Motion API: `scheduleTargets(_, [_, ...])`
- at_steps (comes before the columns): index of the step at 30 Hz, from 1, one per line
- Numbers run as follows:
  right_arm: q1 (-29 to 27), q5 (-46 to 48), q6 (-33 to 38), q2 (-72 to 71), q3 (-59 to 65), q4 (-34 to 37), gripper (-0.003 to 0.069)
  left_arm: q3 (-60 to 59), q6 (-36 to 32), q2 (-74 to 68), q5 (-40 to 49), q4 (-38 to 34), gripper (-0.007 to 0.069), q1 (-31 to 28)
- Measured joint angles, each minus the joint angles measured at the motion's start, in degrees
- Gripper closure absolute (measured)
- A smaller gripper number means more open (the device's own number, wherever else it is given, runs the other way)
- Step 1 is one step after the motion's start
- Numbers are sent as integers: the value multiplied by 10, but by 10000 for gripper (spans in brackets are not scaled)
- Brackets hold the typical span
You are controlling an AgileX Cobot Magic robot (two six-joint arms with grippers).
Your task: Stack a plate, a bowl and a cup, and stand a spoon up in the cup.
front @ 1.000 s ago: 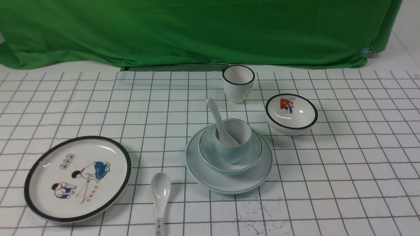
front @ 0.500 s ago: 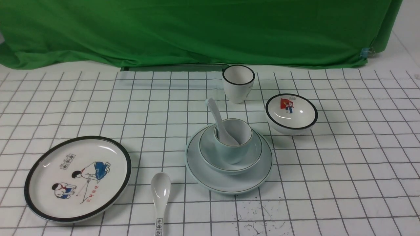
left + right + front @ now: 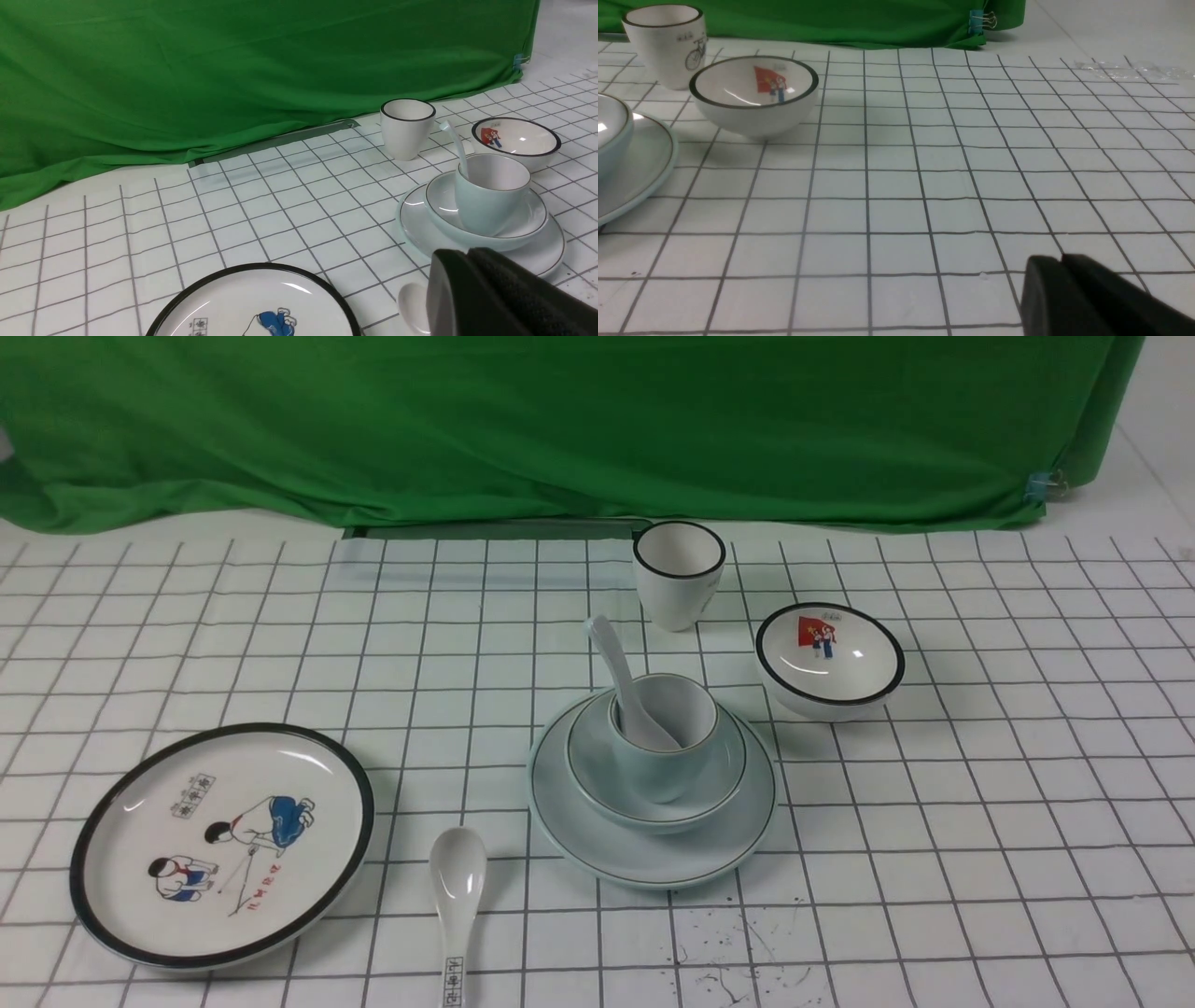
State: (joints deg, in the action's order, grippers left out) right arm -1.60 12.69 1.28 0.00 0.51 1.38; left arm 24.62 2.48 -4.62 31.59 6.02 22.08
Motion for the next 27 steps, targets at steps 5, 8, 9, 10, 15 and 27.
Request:
scheduleTargets(5, [0,1,0,0,0,0,569,-65,-4,-1,-141,-31,655,-59])
scheduleTargets(8, [0,1,0,0,0,0,559,-125,-11,1,-237,-52,655,-133])
scheduleTargets(9, [0,1,0,0,0,0,556,-154,-11,6,-262,-60,655,-167])
scheduleTargets(10, [0,1,0,0,0,0,552,-169,-11,11,-270,-67,655,-180])
scheduleTargets(15, [0,1,0,0,0,0,540,-238,-13,42,-254,-82,655,-246])
scheduleTargets(27, [0,1,0,0,0,0,517,-250,-31,45,-184,-91,655,-259])
